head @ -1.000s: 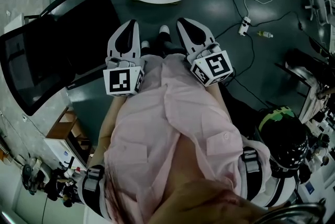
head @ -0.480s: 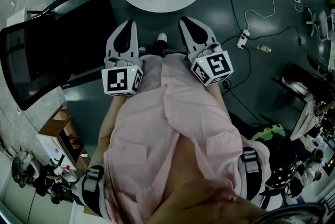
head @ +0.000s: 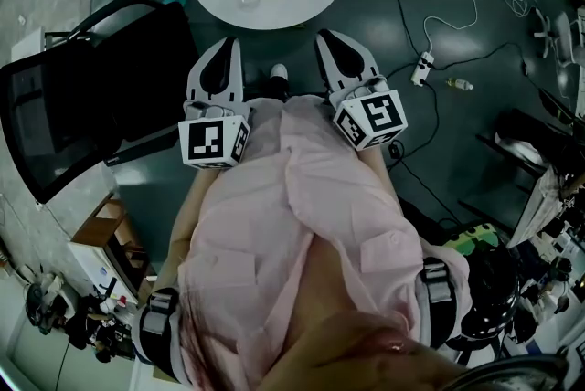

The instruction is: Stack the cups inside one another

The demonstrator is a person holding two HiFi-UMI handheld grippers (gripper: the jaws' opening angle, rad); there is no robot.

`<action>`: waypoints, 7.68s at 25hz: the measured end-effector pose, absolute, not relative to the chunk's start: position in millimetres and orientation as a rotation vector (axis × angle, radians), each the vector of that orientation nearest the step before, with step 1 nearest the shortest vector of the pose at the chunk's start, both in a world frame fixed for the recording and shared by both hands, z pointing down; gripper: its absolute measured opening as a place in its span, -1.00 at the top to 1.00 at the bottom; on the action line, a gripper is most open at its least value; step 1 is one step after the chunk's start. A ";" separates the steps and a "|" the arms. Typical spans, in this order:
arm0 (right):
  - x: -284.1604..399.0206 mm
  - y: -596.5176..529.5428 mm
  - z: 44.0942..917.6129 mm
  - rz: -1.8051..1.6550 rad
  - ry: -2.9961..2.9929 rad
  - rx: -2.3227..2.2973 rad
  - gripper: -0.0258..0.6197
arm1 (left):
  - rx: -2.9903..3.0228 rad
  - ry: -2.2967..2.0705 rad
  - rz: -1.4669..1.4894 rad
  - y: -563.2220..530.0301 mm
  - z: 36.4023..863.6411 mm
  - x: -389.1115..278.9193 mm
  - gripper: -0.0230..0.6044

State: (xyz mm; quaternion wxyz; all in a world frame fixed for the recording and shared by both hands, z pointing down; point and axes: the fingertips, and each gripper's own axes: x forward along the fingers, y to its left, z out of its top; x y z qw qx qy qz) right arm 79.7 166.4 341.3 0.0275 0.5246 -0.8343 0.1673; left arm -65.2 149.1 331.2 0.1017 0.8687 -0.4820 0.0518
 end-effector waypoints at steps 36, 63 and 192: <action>51.7 52.2 346.2 0.560 -2.367 1.793 0.81 | 2.629 -1.297 0.096 12.3 317.1 -103.1 0.88; 25.0 22.8 369.1 0.700 -2.357 1.732 0.81 | 2.436 -1.345 0.112 -18.1 347.2 -145.8 0.88; 87.9 -63.1 636.4 0.963 -1.903 1.149 0.69 | 2.191 -1.756 0.013 -4.4 343.1 -65.5 0.88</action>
